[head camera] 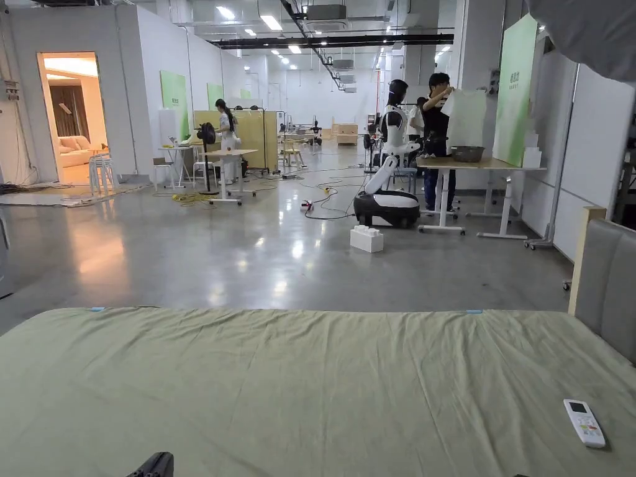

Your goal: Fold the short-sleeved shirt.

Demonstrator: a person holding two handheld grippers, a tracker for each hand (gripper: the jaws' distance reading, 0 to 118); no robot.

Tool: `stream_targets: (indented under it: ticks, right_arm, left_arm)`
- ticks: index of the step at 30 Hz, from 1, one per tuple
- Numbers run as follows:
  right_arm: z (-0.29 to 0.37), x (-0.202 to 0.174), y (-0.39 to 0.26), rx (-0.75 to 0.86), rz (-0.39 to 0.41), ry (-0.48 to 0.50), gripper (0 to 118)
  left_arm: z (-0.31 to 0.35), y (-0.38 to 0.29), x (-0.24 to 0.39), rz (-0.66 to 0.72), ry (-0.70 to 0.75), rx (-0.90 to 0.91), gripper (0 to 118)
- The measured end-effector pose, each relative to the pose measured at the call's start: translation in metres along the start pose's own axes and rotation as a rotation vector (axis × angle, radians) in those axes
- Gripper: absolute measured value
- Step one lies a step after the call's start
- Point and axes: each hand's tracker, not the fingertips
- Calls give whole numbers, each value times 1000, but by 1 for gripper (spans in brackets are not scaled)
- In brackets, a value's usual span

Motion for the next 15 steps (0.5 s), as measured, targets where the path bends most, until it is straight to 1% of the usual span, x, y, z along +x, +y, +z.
stream_targets:
  ticks: [4, 7, 15]
  right_arm:
    - [2, 1, 2, 4, -1, 1, 0]
    - [2, 1, 3, 4, 11, 3, 0]
    - [0, -2, 0, -8, 21, 16, 0]
  left_arm:
    - [-1, 0, -1, 23, -4, -11, 0]
    - [-2, -3, 2, -7, 4, -21, 0]
    - [-3, -5, 2, -10, -15, -35, 0]
